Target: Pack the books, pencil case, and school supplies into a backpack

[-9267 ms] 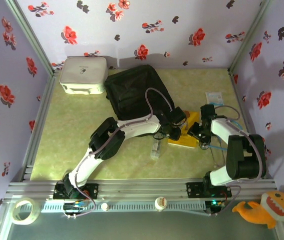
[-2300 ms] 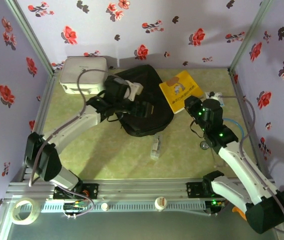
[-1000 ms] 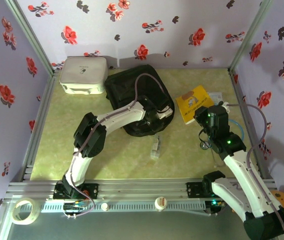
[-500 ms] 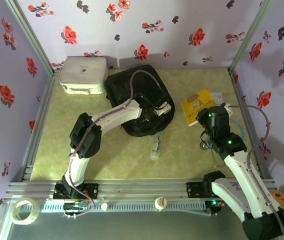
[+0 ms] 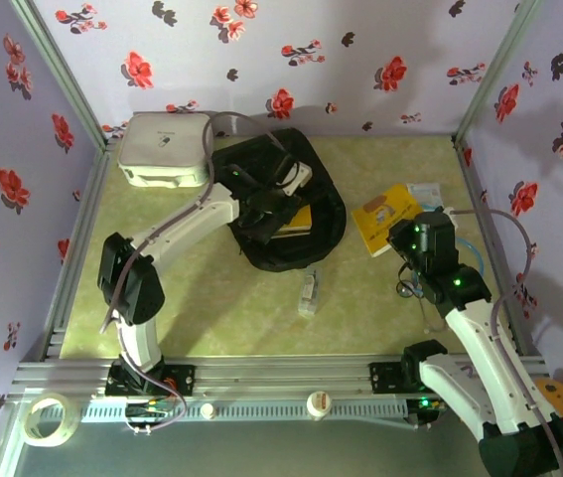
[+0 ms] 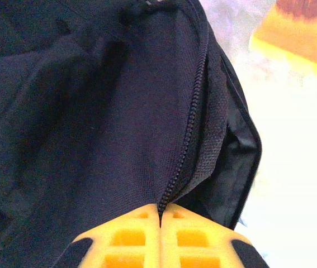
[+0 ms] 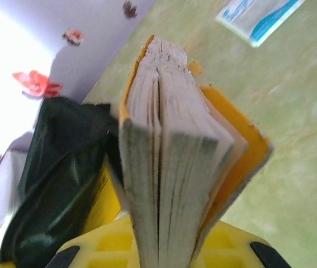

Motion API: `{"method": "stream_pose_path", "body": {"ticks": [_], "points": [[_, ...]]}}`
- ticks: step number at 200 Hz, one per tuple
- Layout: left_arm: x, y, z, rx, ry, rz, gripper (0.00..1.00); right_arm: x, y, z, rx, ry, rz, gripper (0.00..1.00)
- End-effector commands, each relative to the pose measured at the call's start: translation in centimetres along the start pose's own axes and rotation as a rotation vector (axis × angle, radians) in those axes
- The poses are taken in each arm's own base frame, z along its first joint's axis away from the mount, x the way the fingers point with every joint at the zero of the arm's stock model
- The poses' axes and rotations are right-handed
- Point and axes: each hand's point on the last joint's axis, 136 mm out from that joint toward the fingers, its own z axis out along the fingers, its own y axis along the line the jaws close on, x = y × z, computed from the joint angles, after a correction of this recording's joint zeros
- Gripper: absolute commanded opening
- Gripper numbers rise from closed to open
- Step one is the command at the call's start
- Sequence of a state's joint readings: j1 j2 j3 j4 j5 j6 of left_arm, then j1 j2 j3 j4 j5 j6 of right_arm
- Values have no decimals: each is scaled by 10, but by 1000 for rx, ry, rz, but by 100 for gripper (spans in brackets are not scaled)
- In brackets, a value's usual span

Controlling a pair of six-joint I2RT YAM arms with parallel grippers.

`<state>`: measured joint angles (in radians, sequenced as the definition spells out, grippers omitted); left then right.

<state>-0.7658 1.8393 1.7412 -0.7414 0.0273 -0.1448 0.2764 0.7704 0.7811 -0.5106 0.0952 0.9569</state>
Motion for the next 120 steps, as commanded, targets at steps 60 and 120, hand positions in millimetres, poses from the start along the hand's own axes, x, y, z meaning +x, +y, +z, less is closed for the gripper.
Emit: {"method": "stream_pose_path", "body": {"ticks": [60, 120], "points": [[-52, -4, -52, 73, -211, -57, 0, 59, 69, 4, -405, 320, 21, 5], [-69, -17, -62, 162, -312, -85, 0, 64, 81, 30, -459, 294, 70, 6]]}}
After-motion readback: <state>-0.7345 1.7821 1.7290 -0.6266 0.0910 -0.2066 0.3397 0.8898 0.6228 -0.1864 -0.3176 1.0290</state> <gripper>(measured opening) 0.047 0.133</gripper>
